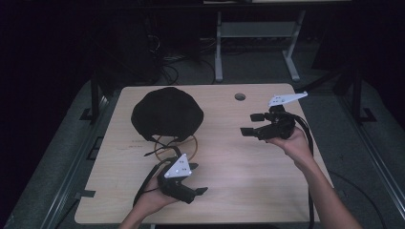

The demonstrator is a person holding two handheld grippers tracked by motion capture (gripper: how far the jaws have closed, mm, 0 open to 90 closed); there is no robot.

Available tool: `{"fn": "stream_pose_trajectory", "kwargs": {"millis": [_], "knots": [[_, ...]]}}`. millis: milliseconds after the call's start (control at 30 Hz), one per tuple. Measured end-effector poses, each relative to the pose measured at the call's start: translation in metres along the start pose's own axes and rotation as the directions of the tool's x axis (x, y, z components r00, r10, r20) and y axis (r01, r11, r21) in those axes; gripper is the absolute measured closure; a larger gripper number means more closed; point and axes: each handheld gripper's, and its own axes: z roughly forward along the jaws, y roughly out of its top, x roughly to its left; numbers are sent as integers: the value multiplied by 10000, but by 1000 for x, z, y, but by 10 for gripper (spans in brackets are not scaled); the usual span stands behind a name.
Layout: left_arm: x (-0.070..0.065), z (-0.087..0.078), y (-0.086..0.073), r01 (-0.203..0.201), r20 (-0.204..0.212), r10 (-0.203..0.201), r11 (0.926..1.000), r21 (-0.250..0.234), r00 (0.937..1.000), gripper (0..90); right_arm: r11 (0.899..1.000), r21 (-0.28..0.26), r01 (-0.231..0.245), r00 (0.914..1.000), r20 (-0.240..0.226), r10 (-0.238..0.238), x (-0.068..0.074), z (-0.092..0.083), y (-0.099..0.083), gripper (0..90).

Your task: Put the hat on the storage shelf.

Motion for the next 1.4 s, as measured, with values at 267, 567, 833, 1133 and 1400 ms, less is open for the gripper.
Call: {"fn": "stream_pose_trajectory", "kwargs": {"millis": [267,567,833,1133,1400], "knots": [[0,0,0,61,12,-61,10000,78,10000,184,9997,-46,-239,9997,104,239,-5,-9,-19,183],[0,1,0,101,37,-102,9999,74,9999,181,9988,6,-492,9986,175,491,-10,-16,-38,183],[0,2,0,136,54,-136,9999,88,9999,181,9980,75,-631,9976,281,628,-12,-23,-55,178],[-1,3,0,169,67,-170,9998,103,9998,181,9954,118,-947,9951,307,943,-15,-30,-76,178],[-1,4,0,159,98,-161,9998,144,9998,181,9942,151,-1068,9938,336,1063,-14,-35,-90,179]]}}
